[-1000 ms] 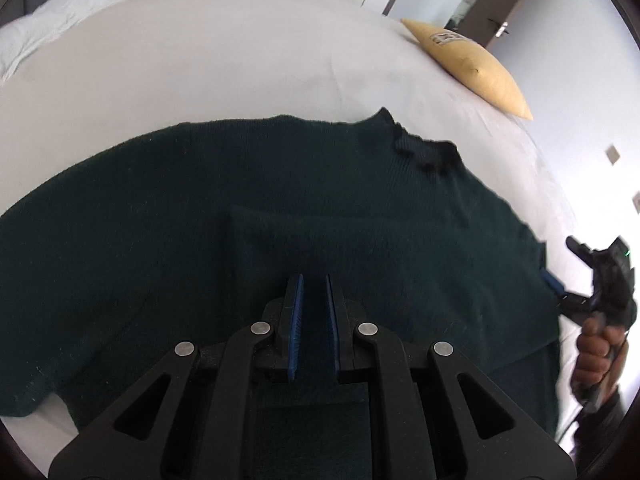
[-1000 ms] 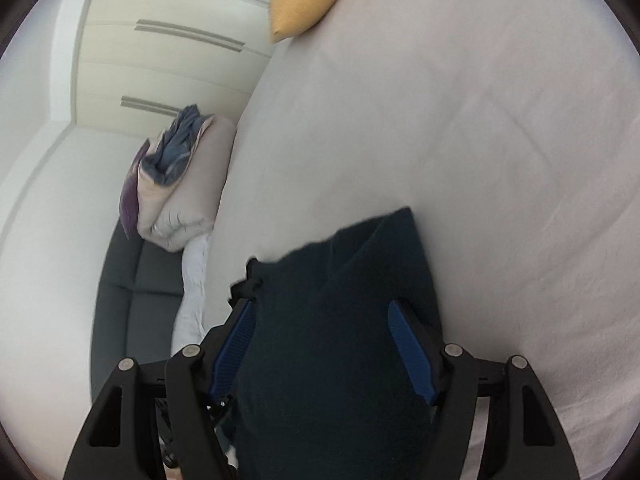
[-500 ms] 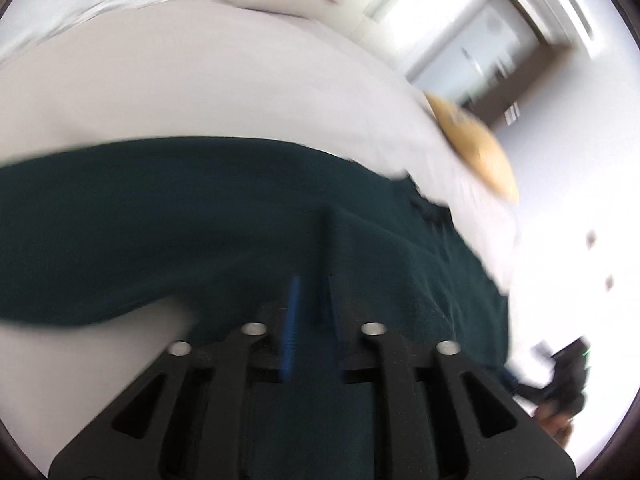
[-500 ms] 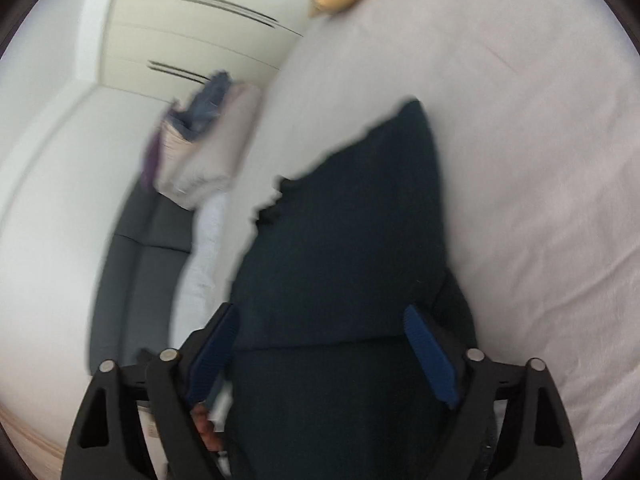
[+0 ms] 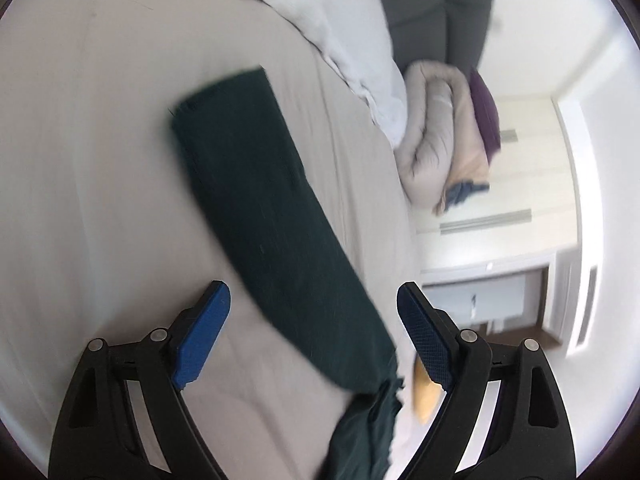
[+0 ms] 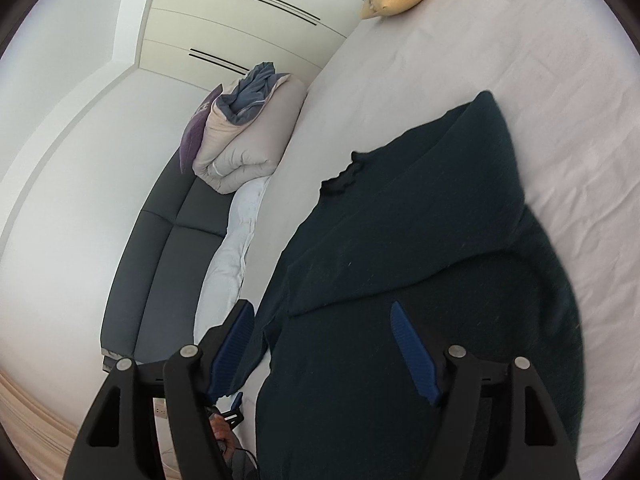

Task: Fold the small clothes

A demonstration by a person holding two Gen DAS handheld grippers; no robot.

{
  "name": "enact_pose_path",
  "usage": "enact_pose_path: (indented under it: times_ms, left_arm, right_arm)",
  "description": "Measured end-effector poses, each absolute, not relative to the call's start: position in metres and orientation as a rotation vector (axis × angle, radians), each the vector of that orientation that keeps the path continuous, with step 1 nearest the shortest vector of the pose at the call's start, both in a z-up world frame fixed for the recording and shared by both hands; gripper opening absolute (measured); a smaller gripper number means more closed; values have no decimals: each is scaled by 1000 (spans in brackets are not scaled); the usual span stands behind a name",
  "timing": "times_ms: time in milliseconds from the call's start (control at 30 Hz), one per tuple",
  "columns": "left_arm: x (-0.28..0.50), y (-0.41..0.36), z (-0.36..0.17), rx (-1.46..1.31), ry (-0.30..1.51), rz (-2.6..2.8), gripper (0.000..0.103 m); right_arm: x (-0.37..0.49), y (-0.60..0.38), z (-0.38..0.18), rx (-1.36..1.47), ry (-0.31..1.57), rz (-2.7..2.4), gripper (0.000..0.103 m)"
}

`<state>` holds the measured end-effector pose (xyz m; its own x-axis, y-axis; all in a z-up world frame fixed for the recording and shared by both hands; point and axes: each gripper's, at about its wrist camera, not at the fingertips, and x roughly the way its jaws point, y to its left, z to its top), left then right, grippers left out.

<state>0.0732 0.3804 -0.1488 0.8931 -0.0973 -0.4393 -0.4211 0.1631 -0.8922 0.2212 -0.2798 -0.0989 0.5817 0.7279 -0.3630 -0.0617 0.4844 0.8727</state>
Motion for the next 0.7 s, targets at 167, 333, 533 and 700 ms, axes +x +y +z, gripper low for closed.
enact_pose_path:
  times_ms: [167,333,533,700]
  left_arm:
    - [62,412,-161,-1539,374,309,86]
    - [71,432,-176,-1591,335,374,73]
    - [97,450,-194,-1599,412,400,9]
    - [122,442,-151,-1358,446,385,7]
  right_arm:
    - [222,-256,-94,949,841,568,75]
    - [218,-251,-92,948,848,570,75]
    - [217,-253,-93,953,839,566,74]
    - [215,-259,-99,954,848,551,75]
